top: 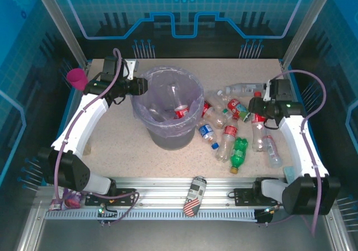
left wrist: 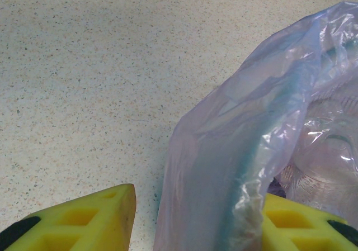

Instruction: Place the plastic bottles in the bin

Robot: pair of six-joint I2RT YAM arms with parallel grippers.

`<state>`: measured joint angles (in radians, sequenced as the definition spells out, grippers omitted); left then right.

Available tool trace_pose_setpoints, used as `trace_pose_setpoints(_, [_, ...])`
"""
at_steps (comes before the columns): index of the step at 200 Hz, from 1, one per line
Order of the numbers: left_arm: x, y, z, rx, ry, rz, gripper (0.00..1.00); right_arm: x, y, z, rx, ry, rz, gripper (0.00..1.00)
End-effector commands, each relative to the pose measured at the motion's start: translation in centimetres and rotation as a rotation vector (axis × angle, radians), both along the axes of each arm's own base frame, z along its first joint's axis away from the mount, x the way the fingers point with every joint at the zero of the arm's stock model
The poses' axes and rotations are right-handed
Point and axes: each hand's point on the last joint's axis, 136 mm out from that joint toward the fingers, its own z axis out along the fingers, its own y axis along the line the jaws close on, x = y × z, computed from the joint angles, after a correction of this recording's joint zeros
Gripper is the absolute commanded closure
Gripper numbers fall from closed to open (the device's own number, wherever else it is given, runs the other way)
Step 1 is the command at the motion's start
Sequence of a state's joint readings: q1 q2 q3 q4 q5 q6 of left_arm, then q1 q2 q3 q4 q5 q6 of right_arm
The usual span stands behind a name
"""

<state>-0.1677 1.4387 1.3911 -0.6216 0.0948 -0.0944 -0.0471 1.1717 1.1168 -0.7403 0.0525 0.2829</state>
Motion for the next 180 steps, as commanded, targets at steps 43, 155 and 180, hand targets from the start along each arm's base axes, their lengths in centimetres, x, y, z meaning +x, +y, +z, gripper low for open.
trace_pose_setpoints(43, [-1.2, 0.7, -5.1, 0.069, 0.154, 0.003, 0.51, 3.8, 8.8, 19.3, 0.342, -0.593, 0.288, 0.45])
trace_pose_setpoints(155, [-1.3, 0.7, -4.9, 0.065, 0.151, 0.002, 0.51, 3.8, 30.0, 28.6, 0.523, -0.764, 0.835, 0.44])
trace_pose_setpoints(180, [-1.3, 0.7, -4.9, 0.068, 0.149, 0.003, 0.51, 4.1, 34.1, 24.0, 0.552, -0.616, 0.908, 0.44])
